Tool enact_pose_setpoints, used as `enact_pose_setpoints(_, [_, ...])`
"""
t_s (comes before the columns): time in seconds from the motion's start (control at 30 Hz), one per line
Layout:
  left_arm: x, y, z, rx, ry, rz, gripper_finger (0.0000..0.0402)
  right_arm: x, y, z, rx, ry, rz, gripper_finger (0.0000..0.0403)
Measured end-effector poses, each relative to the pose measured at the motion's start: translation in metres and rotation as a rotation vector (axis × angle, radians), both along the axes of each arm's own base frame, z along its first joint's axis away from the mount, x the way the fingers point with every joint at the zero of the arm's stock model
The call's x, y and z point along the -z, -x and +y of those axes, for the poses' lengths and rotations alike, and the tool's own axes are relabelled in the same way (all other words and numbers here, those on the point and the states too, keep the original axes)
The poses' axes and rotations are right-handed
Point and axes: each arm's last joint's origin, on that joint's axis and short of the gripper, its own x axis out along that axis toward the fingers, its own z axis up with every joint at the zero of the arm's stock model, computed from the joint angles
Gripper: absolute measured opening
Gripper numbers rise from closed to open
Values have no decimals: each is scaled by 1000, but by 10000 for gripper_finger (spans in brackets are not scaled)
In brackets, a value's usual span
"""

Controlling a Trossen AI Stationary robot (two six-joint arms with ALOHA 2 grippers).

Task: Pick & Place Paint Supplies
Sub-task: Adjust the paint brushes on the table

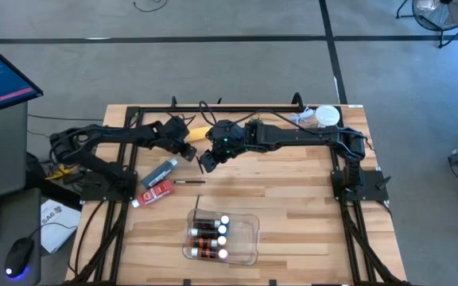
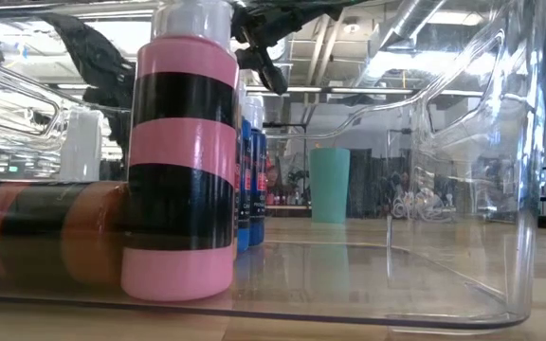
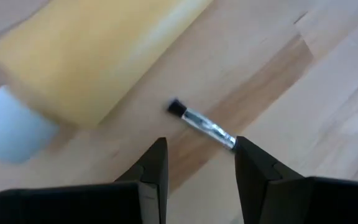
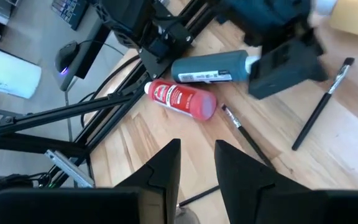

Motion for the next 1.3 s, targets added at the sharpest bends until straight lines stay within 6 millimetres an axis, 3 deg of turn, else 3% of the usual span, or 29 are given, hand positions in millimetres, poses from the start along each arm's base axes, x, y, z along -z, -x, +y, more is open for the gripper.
enact_pose_setpoints(0.3, [26, -12, 8, 37, 73, -24, 92, 0, 0, 4, -21, -10, 4, 93])
enact_pose_setpoints(0.47, [25, -23, 4, 106, 82, -116, 92, 2, 1, 4, -31, -20, 20, 93])
enact_pose_setpoints(1.03, [16, -57, -56, 395, 234, -249, 92, 4, 3, 3, -26, -24, 59, 93])
enact_pose_setpoints(1.3, [6, -58, -64, 382, 231, -276, 92, 12, 10, 4, 21, -80, 164, 93])
